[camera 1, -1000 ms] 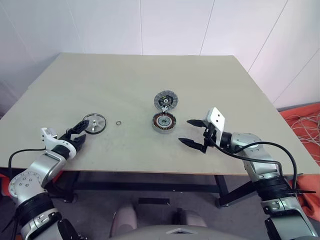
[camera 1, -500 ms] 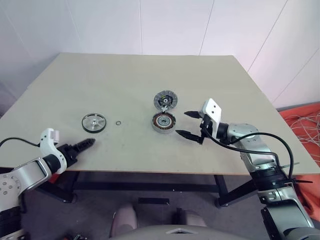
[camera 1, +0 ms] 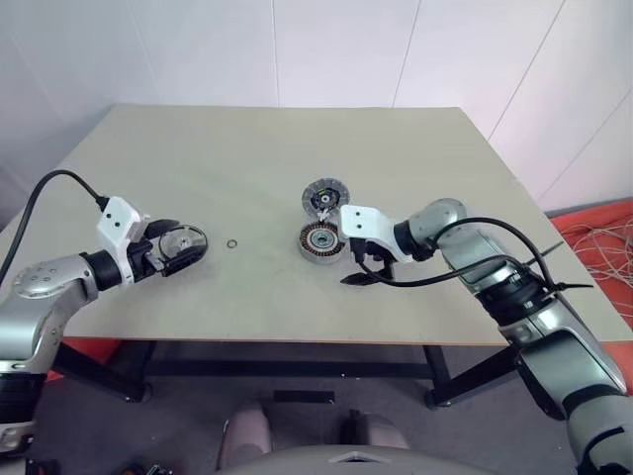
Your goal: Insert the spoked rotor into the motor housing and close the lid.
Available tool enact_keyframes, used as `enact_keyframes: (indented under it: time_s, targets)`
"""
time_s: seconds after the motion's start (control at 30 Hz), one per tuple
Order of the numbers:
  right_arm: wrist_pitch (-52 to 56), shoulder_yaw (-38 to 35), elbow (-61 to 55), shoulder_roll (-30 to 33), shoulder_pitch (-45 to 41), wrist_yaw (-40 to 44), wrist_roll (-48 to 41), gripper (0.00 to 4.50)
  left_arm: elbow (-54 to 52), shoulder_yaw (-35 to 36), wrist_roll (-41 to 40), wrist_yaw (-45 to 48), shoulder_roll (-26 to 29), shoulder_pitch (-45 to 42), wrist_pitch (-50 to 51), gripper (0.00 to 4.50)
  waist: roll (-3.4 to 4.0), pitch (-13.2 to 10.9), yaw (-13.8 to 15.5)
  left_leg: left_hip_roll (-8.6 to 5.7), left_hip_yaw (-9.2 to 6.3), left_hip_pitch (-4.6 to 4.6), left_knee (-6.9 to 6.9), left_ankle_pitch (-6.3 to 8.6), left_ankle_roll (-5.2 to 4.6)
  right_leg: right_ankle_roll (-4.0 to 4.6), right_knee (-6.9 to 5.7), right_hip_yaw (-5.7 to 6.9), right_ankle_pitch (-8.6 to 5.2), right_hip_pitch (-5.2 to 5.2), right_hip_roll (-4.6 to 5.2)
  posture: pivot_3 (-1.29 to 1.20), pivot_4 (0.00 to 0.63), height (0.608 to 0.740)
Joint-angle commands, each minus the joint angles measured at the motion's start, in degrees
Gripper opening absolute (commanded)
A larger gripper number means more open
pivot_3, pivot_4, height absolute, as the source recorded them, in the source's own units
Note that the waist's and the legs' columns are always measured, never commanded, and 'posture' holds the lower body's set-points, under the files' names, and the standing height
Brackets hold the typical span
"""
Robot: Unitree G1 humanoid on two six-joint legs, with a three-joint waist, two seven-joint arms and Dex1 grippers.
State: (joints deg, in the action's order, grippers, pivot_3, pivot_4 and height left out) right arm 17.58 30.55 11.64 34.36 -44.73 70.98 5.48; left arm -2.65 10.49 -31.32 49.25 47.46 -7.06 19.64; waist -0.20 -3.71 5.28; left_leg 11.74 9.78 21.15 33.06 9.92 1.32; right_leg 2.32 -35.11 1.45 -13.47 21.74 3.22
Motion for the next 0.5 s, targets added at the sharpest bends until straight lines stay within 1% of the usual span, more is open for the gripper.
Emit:
enact_keyframes:
  time_s: [0.03,0.17,0.23,0.33,0.4,0.43,0.5]
  targets:
    - [-8.0,2.7,6.0,-1.1,-4.6,0.8,4.9,4.50,1.2,0.0,2.1,5.8,0.4,-1.7,-6.1,4.40,-0.03,0.0,0.1,0.00,0.10,0.06,0.03,0.00,0.00,0.04,-0.09,0.00,-0.02,0.08,0.00,0.00,0.000,0.740]
    - [-14.4,5.1,14.1,-3.8,-8.4,1.2,8.9,4.50,2.9,-0.5,4.0,9.4,-0.2,-2.3,-9.5,4.40,-0.03,0.0,0.1,0.01,0.23,0.09,0.12,-0.02,0.03,0.14,-0.54,-0.03,-0.09,0.32,0.01,0.00,0.000,0.740]
    - [-17.7,6.3,17.8,-4.6,-9.8,1.2,11.2,4.50,2.8,-0.4,3.8,10.2,-0.8,-2.5,-9.6,4.40,-0.02,0.0,0.2,0.03,0.23,0.08,0.15,-0.04,0.07,0.16,-0.68,-0.03,-0.10,0.37,0.01,0.00,0.000,0.740]
    - [-20.5,7.0,21.3,-5.7,-11.3,2.1,12.9,3.94,2.6,-0.1,3.5,10.4,-1.4,-2.6,-8.7,4.50,-0.02,0.0,0.2,0.03,0.23,0.05,0.22,-0.08,0.12,0.16,-0.78,-0.03,-0.10,0.34,0.01,0.00,0.000,0.740]
    - [-21.9,7.4,22.7,-6.2,-11.9,2.7,14.3,3.28,2.6,0.0,3.8,10.6,-1.5,-2.7,-8.8,4.50,-0.03,0.0,0.1,0.04,0.23,0.03,0.26,-0.08,0.12,0.16,-0.83,-0.03,-0.10,0.34,0.01,0.00,0.000,0.740]
    - [-23.0,7.8,23.3,-6.5,-12.4,2.6,15.2,2.85,2.6,0.1,3.9,10.5,-1.6,-2.7,-8.8,4.50,-0.03,0.0,0.1,0.05,0.22,0.02,0.26,-0.08,0.12,0.16,-0.84,-0.03,-0.09,0.33,0.00,0.00,0.000,0.740]
    - [-24.6,8.2,24.6,-7.2,-13.1,2.5,16.6,2.15,2.6,0.2,3.9,10.4,-1.7,-2.8,-8.9,4.50,-0.03,0.0,0.1,0.06,0.23,0.01,0.25,-0.08,0.13,0.17,-0.85,-0.03,-0.10,0.33,-0.01,0.00,0.000,0.740]
